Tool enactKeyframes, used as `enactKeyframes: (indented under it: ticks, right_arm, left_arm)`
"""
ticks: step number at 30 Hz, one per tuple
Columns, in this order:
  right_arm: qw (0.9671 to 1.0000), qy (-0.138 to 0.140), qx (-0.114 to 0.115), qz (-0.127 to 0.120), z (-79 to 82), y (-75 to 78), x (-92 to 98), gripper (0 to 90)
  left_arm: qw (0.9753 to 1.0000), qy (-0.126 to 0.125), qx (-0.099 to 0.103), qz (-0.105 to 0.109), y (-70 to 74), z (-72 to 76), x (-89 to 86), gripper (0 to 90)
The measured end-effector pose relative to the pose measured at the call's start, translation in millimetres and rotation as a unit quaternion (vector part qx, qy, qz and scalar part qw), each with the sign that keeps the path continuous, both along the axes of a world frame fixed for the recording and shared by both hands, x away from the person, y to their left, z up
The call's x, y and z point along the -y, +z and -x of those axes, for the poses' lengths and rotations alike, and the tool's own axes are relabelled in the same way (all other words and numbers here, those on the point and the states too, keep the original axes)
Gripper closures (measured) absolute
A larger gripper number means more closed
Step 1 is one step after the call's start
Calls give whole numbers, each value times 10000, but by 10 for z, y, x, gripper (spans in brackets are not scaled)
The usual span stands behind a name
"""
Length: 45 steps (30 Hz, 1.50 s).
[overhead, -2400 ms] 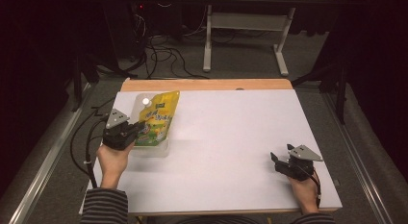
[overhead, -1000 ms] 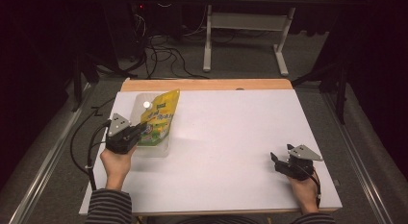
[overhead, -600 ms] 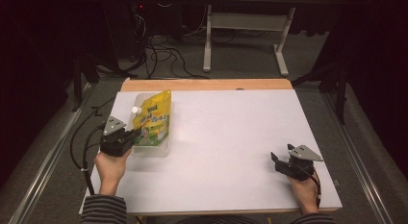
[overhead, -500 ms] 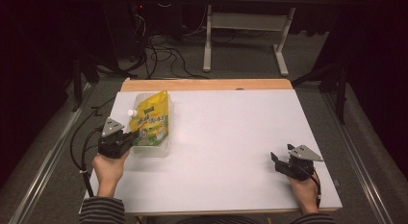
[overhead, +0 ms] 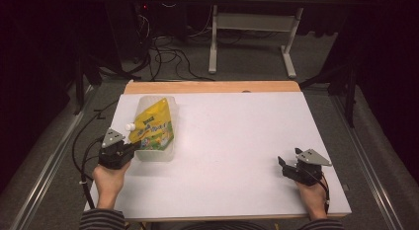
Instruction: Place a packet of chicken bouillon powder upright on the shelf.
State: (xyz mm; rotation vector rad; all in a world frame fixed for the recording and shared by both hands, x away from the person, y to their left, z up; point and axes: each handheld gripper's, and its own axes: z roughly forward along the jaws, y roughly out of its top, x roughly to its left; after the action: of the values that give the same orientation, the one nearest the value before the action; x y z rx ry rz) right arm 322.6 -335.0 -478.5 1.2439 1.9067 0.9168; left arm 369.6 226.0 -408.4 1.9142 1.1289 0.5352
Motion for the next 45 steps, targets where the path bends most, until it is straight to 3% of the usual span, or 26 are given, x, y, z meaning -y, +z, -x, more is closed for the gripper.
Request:
enactKeyframes:
  ticks: [5, 12, 17, 21, 32, 45]
  right_arm:
    - [10000, -3, 6, 0, 1, 0, -1, 286]
    - [10000, -12, 8, -26, 3, -1, -1, 286]
    - [10000, -3, 12, -29, 3, -2, -2, 286]
    - [10000, -14, -4, -13, 3, 1, 2, 285]
    - [10000, -6, -14, -42, -1, -1, 2, 286]
    - [10000, -2, -22, -6, -3, -1, -1, 286]
  left_arm:
    - [10000, 37, 58, 62, 5, 5, -5, 863]
    - [9996, 151, 206, 141, 49, 47, -3, 675]
    - [9995, 177, 222, 130, 55, 46, -4, 681]
    - [9991, 352, 214, 123, 65, 64, -12, 639]
    - [9978, 561, 311, 156, 136, 273, -32, 547]
    - [9969, 561, 427, 360, 100, 529, 3, 525]
